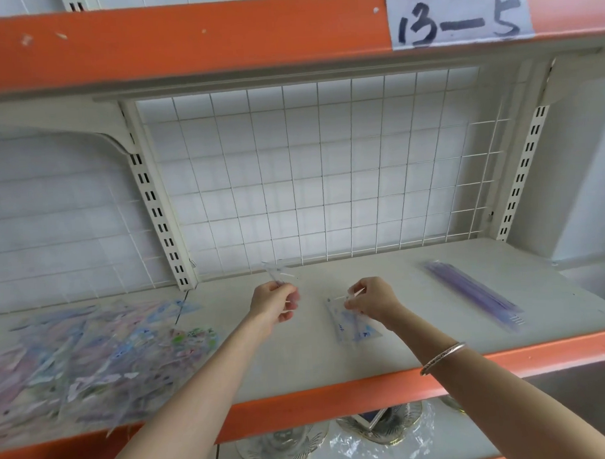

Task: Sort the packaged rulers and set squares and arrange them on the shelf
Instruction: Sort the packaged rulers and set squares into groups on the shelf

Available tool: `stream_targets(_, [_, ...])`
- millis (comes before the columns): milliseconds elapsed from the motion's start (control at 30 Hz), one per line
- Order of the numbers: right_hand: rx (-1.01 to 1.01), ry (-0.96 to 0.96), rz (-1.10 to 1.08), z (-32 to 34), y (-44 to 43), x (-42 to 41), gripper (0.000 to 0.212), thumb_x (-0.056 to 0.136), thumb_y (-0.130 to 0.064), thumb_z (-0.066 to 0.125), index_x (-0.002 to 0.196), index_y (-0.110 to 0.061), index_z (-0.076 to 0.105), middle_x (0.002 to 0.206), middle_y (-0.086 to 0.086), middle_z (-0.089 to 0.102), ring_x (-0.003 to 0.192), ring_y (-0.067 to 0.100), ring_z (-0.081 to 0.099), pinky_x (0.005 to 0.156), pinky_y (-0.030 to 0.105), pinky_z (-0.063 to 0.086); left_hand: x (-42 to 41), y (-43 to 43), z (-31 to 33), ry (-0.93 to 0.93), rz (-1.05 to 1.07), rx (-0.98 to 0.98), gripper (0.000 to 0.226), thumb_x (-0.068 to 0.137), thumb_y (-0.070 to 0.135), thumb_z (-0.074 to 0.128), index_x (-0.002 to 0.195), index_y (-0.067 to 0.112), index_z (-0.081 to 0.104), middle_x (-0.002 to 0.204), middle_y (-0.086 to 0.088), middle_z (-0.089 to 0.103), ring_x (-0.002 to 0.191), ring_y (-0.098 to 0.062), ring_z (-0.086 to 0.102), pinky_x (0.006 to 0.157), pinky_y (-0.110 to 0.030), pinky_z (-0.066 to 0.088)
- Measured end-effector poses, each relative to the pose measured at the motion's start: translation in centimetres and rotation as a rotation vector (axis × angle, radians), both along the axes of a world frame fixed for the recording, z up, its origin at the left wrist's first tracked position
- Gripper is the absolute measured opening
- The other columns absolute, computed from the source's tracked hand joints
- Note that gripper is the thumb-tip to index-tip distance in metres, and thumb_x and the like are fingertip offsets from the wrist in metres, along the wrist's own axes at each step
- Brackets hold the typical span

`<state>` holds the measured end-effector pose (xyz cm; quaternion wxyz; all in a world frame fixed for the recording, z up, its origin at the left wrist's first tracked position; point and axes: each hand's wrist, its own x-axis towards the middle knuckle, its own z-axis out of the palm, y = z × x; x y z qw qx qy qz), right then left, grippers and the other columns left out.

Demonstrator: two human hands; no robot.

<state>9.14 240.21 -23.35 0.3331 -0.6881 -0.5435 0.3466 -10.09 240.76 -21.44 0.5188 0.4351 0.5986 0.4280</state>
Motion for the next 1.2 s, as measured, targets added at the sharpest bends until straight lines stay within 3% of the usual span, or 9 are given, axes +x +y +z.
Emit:
stream_targets(133, [-0.025, -0.169, -0.034, -0.1, 0.0, -0.3, 0.027, 0.073, -0.013, 0.077, 0.094, 0.0, 0.067, 0.087, 0.007, 0.06, 0.082, 0.019, 0.054, 0.068, 0.022, 0.04, -1.4, 0.0, -0.4, 0.05, -0.059, -0.022, 0.011, 0.086, 0.005, 0.061, 0.075, 0.009, 0.061, 0.067, -0.004, 0.057, 0.054, -0.013, 0.049, 0.042, -0.016, 0.041])
stream_targets(200, [-0.039, -0.257, -0.032, 0.0, 0.0, -0.5, 0.042, 0.074, -0.017, 0.077, 0.109, -0.001, 0.063, 0.105, 0.011, 0.061, 0.097, 0.023, 0.057, 0.074, 0.024, 0.041, -2.1, -0.1, -0.6, 0.086, -0.112, -0.022, 0.011, 0.084, 0.004, 0.064, 0.075, 0.008, 0.062, 0.068, -0.006, 0.057, 0.054, -0.012, 0.047, 0.043, -0.016, 0.041])
stream_targets(267, [-0.03, -0.335, -0.039, 0.0, -0.1, -0.8, 0.054, 0.075, -0.017, 0.075, 0.124, -0.007, 0.054, 0.123, 0.012, 0.05, 0.108, 0.024, 0.053, 0.079, 0.023, 0.04, -2.8, -0.3, -0.7, 0.106, -0.143, -0.02, 0.009, 0.082, 0.002, 0.067, 0.077, 0.008, 0.063, 0.067, -0.007, 0.059, 0.053, -0.011, 0.047, 0.044, -0.016, 0.041])
stream_targets(333, [0.008, -0.363, -0.044, 0.0, -0.2, -1.3, 0.054, 0.077, -0.017, 0.071, 0.127, -0.012, 0.05, 0.127, 0.012, 0.042, 0.11, 0.026, 0.051, 0.083, 0.028, 0.044, -3.5, -0.4, -0.8, 0.111, -0.155, -0.017, 0.008, 0.081, 0.002, 0.069, 0.079, 0.008, 0.063, 0.067, -0.006, 0.061, 0.051, -0.01, 0.048, 0.045, -0.016, 0.041])
stream_targets(400, [0.069, -0.344, -0.031, 0.1, -0.1, -2.2, 0.044, 0.082, -0.019, 0.068, 0.122, -0.014, 0.053, 0.123, 0.011, 0.045, 0.109, 0.025, 0.051, 0.085, 0.031, 0.046, -4.1, -0.4, -0.9, 0.108, -0.164, -0.015, 0.008, 0.08, 0.002, 0.07, 0.081, 0.008, 0.064, 0.069, -0.007, 0.063, 0.05, -0.008, 0.049, 0.045, -0.016, 0.041])
stream_targets(567, [0.139, -0.17, 0.057, 1.2, -0.1, -5.7, 0.024, 0.088, -0.022, 0.063, 0.109, -0.011, 0.063, 0.101, 0.005, 0.063, 0.085, 0.015, 0.054, 0.071, 0.023, 0.039, -5.1, -0.5, -1.0, 0.065, -0.181, -0.021, 0.012, 0.081, -0.002, 0.07, 0.078, 0.007, 0.062, 0.074, -0.01, 0.064, 0.05, -0.008, 0.053, 0.047, -0.016, 0.046])
stream_targets(767, [0.116, 0.057, 0.119, 1.6, 0.1, -9.3, 0.013, 0.088, -0.015, 0.062, 0.098, -0.008, 0.066, 0.082, 0.003, 0.068, 0.057, 0.012, 0.058, 0.041, 0.01, 0.035, -6.4, -0.6, -0.9, 0.016, -0.261, -0.037, 0.008, 0.085, -0.002, 0.065, 0.082, 0.005, 0.064, 0.076, -0.011, 0.067, 0.057, -0.011, 0.057, 0.054, -0.018, 0.051])
stream_targets(967, [0.034, 0.131, 0.172, 1.8, 0.2, -11.3, 0.007, 0.085, -0.003, 0.061, 0.086, -0.007, 0.066, 0.068, 0.003, 0.064, 0.053, 0.012, 0.055, 0.041, 0.014, 0.036, -8.3, -1.0, -1.0, 0.043, -0.263, -0.013, 0.008, 0.083, -0.007, 0.066, 0.085, 0.0, 0.066, 0.08, -0.013, 0.066, 0.072, -0.018, 0.065, 0.061, -0.019, 0.055])
stream_targets(1200, [-0.026, 0.081, 0.155, 1.1, 0.5, -12.2, 0.012, 0.082, 0.002, 0.059, 0.083, -0.007, 0.067, 0.064, 0.003, 0.063, 0.051, 0.012, 0.049, 0.035, 0.01, 0.031, -10.5, -0.9, -1.3, 0.196, -0.157, 0.012, 0.024, 0.082, -0.007, 0.066, 0.106, -0.005, 0.064, 0.081, -0.012, 0.06, 0.069, -0.02, 0.063, 0.066, -0.023, 0.058])
